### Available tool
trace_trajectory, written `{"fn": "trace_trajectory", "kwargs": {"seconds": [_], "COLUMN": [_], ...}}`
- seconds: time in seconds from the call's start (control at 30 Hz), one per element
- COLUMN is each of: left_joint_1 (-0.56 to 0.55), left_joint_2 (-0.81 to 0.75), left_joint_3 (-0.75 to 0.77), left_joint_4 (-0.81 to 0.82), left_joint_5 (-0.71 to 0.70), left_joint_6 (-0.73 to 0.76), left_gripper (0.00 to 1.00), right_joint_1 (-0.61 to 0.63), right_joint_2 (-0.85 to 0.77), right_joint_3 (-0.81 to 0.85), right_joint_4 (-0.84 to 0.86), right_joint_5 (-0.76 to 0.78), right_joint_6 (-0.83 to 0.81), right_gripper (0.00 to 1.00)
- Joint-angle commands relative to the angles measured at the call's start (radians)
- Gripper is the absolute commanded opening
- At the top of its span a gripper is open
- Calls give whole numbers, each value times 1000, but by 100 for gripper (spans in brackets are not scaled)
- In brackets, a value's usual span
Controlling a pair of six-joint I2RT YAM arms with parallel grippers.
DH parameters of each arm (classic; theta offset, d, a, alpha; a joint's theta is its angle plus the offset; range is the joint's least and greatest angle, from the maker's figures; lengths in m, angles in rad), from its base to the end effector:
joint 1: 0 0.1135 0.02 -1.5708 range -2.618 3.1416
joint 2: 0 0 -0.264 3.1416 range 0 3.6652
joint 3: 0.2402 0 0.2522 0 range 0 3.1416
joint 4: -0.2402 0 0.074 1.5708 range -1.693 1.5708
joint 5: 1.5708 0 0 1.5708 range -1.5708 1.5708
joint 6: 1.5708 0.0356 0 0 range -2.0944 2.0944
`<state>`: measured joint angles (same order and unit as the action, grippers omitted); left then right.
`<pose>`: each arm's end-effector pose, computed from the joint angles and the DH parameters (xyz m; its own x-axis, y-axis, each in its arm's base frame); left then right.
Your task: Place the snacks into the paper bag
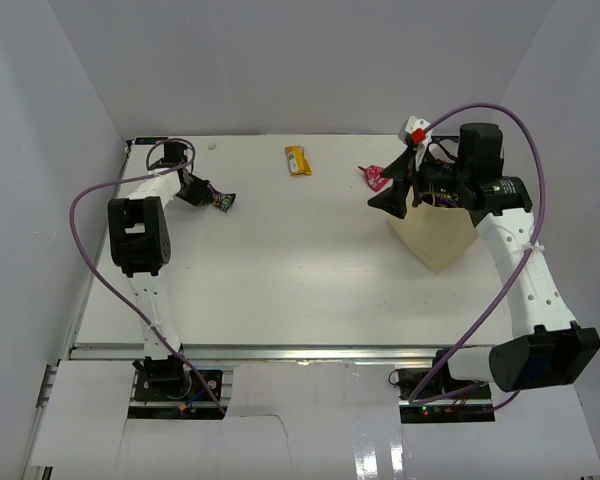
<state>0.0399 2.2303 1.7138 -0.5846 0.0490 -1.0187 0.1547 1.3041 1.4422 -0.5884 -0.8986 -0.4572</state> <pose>0.4737 0.0172 0.1556 -0.4523 -0.8691 -0.2002 -0.7679 0.4936 -0.4083 0.2638 0.0693 0.4195 -0.0363 -0.2839 -0.9582 -0.9005 0.4251 -0.0919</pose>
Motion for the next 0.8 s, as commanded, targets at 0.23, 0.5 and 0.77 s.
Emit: {"fn": "trace_trajectory", "kwargs": {"seconds": [0.23,0.5,0.77], "left_joint_1": [-35,-178,-320], "left_joint_2": [-341,-725,-824], "left_joint_3": [-419,-856,-893], "left_joint_4": [316,747,816], "left_joint_5": [411,677,683], "left_joint_6": [387,181,88], "left_gripper": [0,0,0], "right_joint_1": [246,425,500], "right_joint_2": [-26,110,288], "right_joint_3": [-78,-144,-108], "right_joint_4": [-48,243,332], "right_joint_5": [65,335,319], "right_joint_6": [-66,441,638], "right_gripper": [83,87,90]}}
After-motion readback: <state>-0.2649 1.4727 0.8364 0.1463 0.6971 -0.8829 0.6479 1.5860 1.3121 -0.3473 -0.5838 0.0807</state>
